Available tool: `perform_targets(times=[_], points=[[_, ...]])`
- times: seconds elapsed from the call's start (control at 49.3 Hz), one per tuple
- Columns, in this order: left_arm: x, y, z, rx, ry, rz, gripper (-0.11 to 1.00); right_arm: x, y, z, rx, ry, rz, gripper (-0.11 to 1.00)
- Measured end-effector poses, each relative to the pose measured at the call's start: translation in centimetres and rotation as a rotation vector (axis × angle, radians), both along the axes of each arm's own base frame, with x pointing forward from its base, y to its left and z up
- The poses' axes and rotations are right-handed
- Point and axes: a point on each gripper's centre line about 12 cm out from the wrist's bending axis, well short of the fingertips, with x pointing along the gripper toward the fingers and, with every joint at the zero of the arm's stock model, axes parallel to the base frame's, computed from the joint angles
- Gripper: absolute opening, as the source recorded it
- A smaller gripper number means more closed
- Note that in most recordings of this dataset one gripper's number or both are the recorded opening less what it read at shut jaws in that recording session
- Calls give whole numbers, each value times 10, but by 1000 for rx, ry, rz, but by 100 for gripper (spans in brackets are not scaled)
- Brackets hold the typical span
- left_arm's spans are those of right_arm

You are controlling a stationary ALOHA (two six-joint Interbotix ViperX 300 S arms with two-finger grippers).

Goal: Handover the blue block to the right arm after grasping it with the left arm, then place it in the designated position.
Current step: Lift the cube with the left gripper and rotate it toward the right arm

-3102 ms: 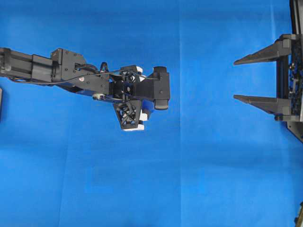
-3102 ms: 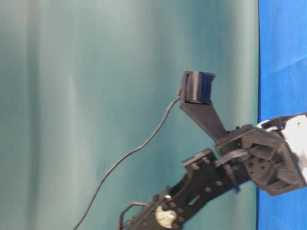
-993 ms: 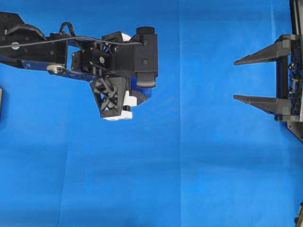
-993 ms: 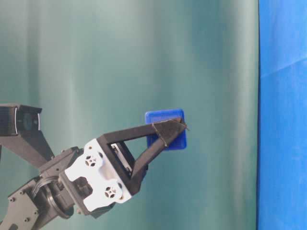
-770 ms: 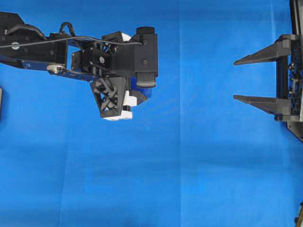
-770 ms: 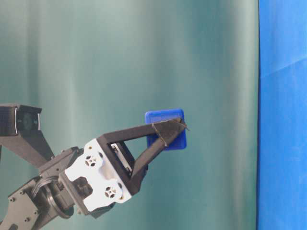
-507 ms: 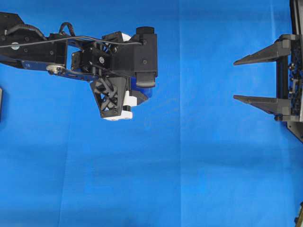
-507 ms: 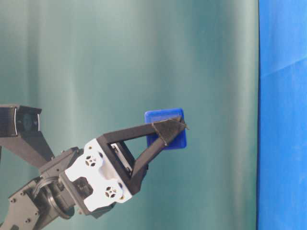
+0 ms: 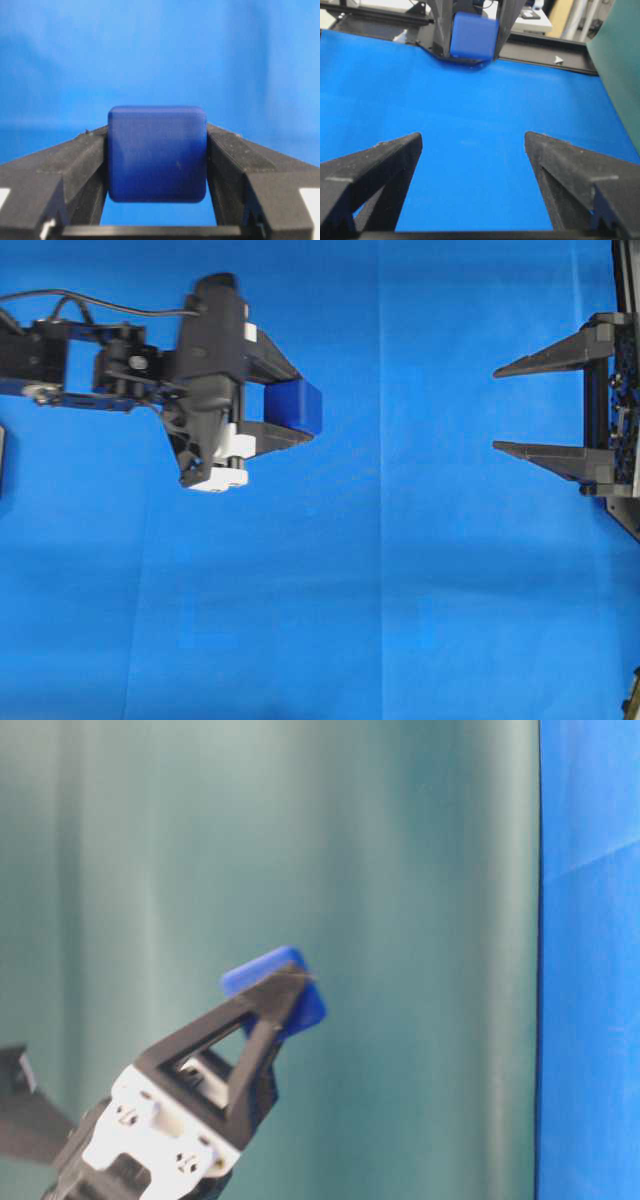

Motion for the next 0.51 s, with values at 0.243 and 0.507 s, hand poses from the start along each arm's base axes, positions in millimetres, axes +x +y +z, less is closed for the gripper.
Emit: perform_targets(times=[0.243,0.507], points=[[-17,-1,1,2,-230,-5,48,0,0,0,-2,-1,0,96],[-21,-1,-1,3,-298,-7,48,0,0,1,-3,-3,0,96]])
